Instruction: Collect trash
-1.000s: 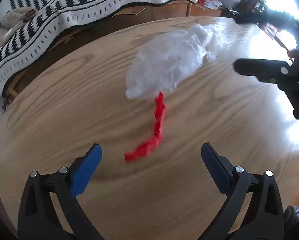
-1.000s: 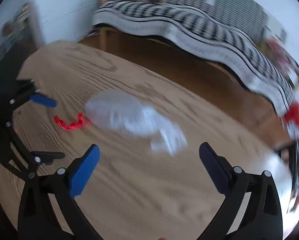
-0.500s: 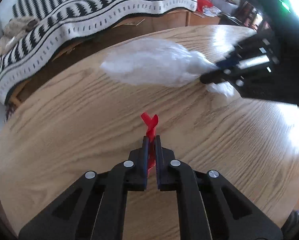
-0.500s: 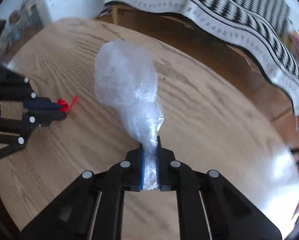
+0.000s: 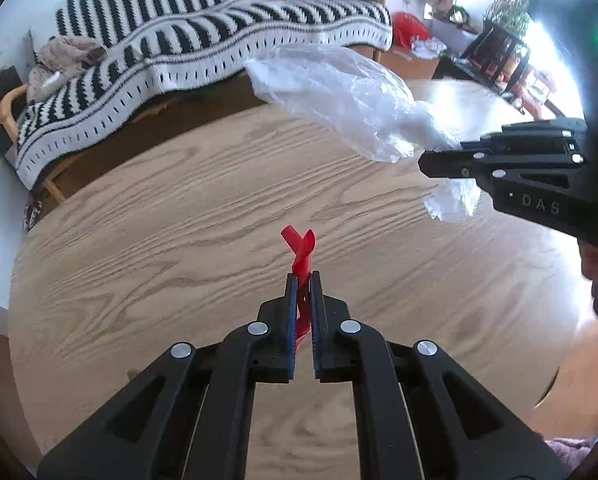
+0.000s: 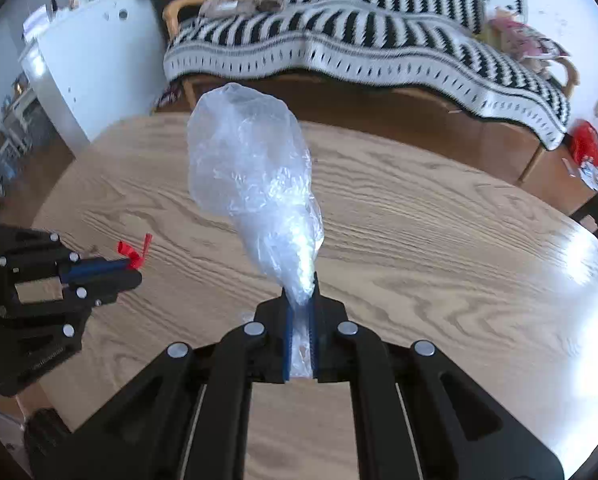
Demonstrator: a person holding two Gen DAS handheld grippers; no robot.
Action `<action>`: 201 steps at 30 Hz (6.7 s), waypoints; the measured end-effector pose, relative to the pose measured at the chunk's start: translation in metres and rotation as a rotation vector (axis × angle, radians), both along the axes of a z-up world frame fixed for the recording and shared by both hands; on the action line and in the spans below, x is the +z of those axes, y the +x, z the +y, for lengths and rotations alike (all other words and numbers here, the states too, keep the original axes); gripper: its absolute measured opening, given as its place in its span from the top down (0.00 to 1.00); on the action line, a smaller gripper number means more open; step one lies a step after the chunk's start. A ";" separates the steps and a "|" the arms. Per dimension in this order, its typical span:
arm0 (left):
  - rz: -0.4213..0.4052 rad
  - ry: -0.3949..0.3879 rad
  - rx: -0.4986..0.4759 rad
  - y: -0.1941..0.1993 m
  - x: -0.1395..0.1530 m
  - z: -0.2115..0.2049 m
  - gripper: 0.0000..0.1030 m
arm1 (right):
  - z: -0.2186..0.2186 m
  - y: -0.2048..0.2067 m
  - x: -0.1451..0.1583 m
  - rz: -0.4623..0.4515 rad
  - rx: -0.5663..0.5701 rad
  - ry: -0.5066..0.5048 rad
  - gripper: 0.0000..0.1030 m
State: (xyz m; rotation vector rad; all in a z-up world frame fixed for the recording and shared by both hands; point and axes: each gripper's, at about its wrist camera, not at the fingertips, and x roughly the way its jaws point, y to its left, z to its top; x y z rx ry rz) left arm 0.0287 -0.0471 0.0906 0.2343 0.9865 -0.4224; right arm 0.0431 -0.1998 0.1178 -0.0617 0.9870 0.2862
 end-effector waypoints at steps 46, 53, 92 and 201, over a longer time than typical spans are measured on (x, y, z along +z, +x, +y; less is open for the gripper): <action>0.349 0.050 -0.505 -0.319 -0.201 -0.353 0.95 | -0.305 -0.495 -0.233 0.270 -0.946 0.426 0.93; 0.334 0.041 -0.518 -0.332 -0.197 -0.349 0.95 | -0.304 -0.500 -0.234 0.246 -0.948 0.420 0.93; 0.349 0.117 -0.518 -0.341 -0.205 -0.356 0.56 | -0.322 -0.501 -0.238 0.282 -0.986 0.474 0.76; -0.125 -0.105 0.318 -0.050 -0.048 0.034 0.06 | -0.024 -0.095 -0.057 -0.144 -0.541 0.011 0.07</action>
